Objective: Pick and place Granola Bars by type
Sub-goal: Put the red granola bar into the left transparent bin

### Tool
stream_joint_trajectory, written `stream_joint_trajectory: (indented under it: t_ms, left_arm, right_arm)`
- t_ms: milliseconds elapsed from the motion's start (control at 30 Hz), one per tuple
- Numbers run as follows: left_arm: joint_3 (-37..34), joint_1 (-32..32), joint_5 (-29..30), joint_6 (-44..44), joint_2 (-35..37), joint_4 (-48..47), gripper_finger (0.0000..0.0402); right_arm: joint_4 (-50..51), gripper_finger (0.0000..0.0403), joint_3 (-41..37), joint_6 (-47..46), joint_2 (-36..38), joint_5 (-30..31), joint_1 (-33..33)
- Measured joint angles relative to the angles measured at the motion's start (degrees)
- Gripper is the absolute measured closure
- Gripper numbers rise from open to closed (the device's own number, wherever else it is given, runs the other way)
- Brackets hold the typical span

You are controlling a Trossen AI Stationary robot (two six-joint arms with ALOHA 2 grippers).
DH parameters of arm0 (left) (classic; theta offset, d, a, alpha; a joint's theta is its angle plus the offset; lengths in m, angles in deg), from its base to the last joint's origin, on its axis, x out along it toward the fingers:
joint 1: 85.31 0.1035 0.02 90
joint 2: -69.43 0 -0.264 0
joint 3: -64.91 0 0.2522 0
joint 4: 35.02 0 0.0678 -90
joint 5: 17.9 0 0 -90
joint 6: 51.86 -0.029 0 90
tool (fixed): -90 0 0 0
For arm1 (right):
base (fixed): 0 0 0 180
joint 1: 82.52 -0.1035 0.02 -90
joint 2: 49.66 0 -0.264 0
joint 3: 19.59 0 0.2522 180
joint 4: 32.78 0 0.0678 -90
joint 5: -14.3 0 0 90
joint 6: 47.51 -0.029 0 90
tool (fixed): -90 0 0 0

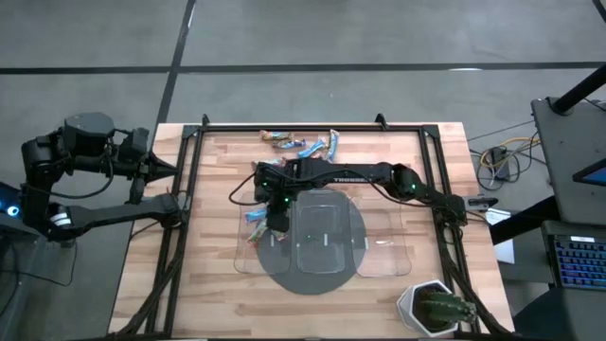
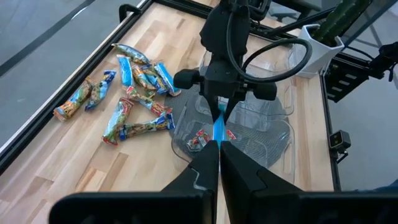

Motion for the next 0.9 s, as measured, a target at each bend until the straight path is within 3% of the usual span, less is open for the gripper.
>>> stream_joint_trajectory:
  t_ms: [267,467,700,900]
  left_arm:
    - [0.0,0.0,0.0,0.1,0.0,0.0,0.0402]
    - [0.0,0.0,0.0,0.1,0.0,0.0,0.0402]
    - [0.0,0.0,0.0,0.1,0.0,0.2,0.0402]
    - [0.0,0.0,0.1,0.3,0.0,0.4,0.0402]
  right_arm:
    - [0.0,0.0268,0.0,-0.7,0.0,0.0,0.0]
    - [0.0,0.0251,0.0,-0.7,0.0,-0.2,0.0]
    - [0.0,0.0259,0.0,0.1,0.1,-0.8,-0.3]
    - [0.1,0.0299,0.2,1.4,1.3,-3.8,-0.2]
